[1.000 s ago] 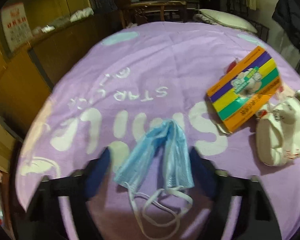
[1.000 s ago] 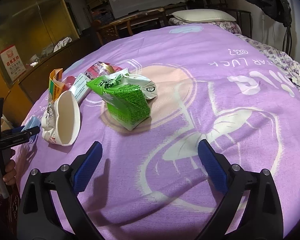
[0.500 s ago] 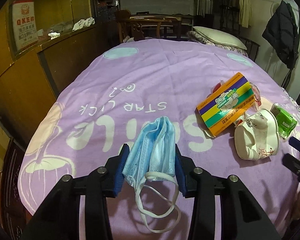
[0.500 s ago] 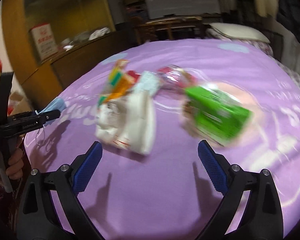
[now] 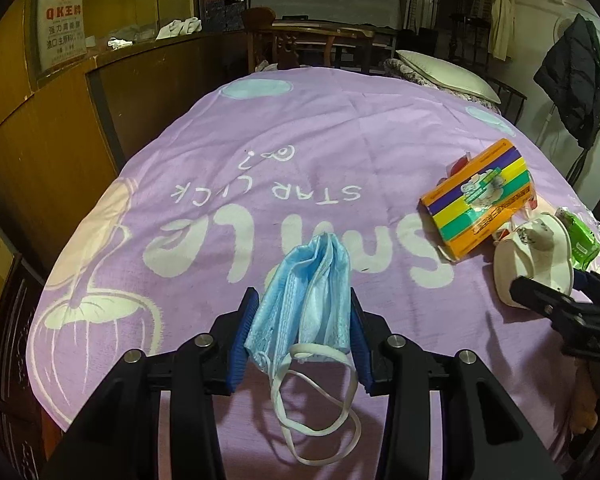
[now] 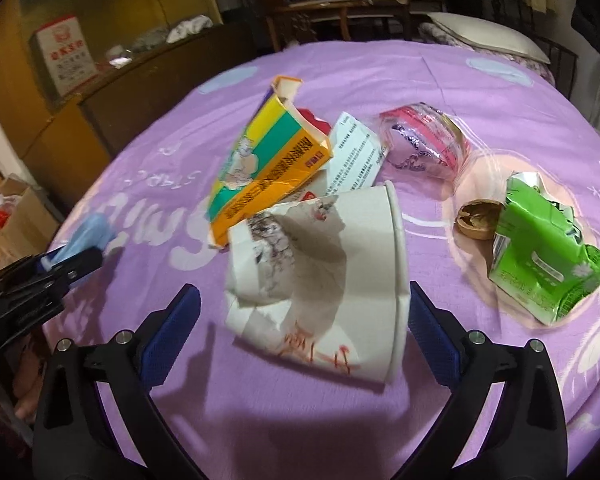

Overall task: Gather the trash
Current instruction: 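Grasp the blue face mask with the left tool while the right tool grasps the white paper cup, then drop the blue mask into the red basket with the left tool while the right tool drops the paper cup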

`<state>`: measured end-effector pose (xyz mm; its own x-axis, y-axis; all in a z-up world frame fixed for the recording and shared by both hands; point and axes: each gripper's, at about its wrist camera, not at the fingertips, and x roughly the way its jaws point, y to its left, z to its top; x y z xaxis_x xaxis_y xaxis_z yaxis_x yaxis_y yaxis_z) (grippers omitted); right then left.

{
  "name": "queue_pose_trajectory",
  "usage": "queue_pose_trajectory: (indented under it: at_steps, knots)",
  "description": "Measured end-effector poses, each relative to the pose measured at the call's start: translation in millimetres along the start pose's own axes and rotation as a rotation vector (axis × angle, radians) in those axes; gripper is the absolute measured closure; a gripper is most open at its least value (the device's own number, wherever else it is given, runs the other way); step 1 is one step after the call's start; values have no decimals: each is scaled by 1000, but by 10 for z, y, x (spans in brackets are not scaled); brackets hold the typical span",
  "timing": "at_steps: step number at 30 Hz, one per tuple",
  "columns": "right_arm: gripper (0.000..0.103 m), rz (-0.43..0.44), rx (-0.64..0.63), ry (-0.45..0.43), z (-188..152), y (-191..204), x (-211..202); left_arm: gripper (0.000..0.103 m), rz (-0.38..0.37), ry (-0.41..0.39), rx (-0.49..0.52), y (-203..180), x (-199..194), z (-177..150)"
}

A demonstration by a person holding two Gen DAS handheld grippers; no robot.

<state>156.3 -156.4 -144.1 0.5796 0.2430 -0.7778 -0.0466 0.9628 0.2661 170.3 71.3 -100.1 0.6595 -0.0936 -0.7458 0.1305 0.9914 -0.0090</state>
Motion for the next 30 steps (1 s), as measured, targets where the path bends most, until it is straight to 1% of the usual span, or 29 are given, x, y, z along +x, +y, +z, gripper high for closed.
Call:
queue_pose_trajectory:
  at_steps: [1, 2, 3, 4, 5, 8, 10, 15, 21, 25, 30]
  knots:
    - [7, -11, -3, 4, 5, 11, 20, 61, -1, 2, 0, 7, -2, -13]
    - [14, -20, -11, 7, -4, 22, 36, 60, -3, 3, 0, 11, -5, -18]
    - [16, -17, -20, 4, -14, 28, 23, 61, -4, 4, 0, 16, -18, -24]
    - [17, -9, -25, -6, -25, 20, -11, 60, -4, 3, 0, 18, -31, -24]
    - [17, -1, -25, -43, -38, 24, -112, 60, -7, -1, -1, 24, -72, -26]
    - [17, 11, -40, -105, -29, 24, -346, 61, -19, -19, -6, 37, -192, -8]
    - [17, 25, -42, -131, -11, 21, -492, 60, -22, -39, -9, 32, -309, 9]
    - [17, 63, -41, -192, -5, 71, -850, 60, -32, -98, -15, 26, -701, 36]
    - [16, 110, -64, -258, -83, 171, -1263, 60, 2, -162, 4, 28, -1220, -17]
    - [16, 164, -64, -297, -165, 208, -1567, 60, 22, -197, 3, 67, -1571, -112]
    - [16, 222, -81, -346, -286, 317, -1939, 60, 54, -251, 5, 146, -2082, -307]
